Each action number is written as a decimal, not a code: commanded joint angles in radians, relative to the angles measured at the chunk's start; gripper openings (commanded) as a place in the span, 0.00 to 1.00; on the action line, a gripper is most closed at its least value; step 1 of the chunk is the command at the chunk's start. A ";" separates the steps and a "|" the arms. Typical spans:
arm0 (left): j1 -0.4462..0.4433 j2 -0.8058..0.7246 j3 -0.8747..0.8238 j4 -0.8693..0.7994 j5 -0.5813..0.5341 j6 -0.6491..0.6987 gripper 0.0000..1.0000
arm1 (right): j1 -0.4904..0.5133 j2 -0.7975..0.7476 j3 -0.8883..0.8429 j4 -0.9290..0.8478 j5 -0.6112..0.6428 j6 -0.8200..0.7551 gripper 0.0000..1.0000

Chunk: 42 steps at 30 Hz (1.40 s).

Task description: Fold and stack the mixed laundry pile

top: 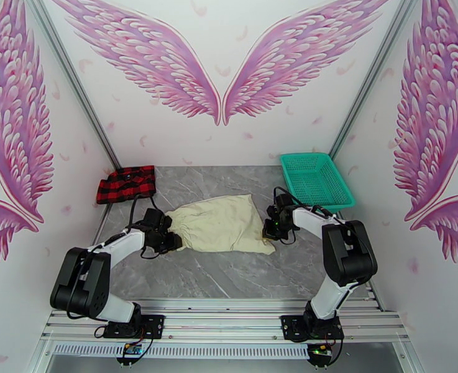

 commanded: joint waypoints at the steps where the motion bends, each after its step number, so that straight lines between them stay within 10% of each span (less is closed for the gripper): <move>1: -0.005 -0.024 0.010 0.002 0.010 0.019 0.11 | -0.003 -0.012 -0.003 0.007 0.006 0.007 0.02; 3: -0.004 -0.050 0.021 -0.041 -0.011 0.040 0.00 | -0.004 -0.024 0.002 -0.001 0.019 0.006 0.00; 29: 0.066 -0.003 0.193 -0.431 -0.161 0.111 0.07 | -0.003 -0.114 -0.004 -0.124 0.212 0.011 0.00; 36: 0.094 -0.051 0.236 -0.414 -0.147 0.085 0.34 | 0.008 -0.147 0.021 -0.130 0.198 0.020 0.38; 42: 0.264 -0.054 0.206 -0.293 0.143 0.147 0.52 | 0.098 -0.236 0.062 -0.085 0.211 -0.056 0.55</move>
